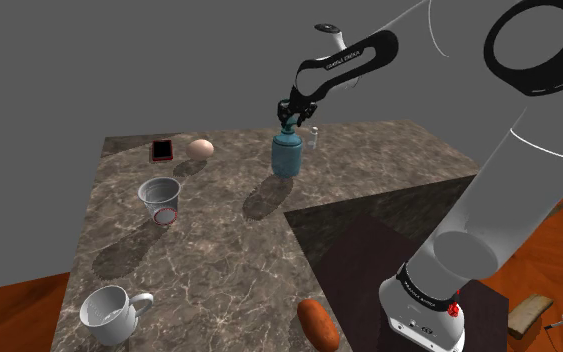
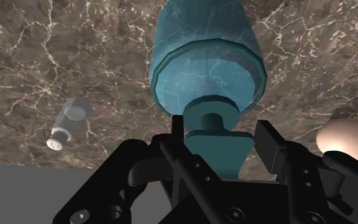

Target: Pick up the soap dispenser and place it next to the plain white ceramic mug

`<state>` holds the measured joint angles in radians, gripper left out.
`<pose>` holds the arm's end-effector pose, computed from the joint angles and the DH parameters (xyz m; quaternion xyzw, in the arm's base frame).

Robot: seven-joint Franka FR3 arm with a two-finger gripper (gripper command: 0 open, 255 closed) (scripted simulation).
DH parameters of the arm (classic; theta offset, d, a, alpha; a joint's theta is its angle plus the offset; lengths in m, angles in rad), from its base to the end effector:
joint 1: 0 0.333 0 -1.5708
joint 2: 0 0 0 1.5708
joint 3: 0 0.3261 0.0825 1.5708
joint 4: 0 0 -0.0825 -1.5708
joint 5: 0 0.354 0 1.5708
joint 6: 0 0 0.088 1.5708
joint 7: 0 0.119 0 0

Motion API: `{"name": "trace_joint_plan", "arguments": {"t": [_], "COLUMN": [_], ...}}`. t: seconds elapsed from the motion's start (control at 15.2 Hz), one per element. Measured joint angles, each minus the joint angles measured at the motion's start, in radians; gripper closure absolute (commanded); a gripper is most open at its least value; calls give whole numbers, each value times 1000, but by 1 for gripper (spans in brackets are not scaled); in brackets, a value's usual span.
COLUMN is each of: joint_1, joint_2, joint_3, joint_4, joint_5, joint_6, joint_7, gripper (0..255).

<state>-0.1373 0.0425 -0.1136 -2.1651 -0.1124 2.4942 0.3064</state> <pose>0.5309 -0.1358 0.4220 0.9609 -0.2334 0.1437 0.0383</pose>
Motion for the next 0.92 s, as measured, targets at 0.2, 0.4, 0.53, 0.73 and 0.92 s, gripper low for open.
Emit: {"name": "trace_joint_plan", "arguments": {"t": [0.2,0.4,0.53,0.73,0.92], "joint_1": [0,1,2,3,2], "joint_2": [-21,-35,-42,-59,-68], "joint_3": [0,1,2,3,2], "joint_4": [21,44,64,85,115], "joint_5": [2,4,5,6,9], "joint_6": [-41,-78,-105,-144,-183], "joint_7": [-6,-8,-10,-11,-18], "gripper": [255,255,255,255,255]}}
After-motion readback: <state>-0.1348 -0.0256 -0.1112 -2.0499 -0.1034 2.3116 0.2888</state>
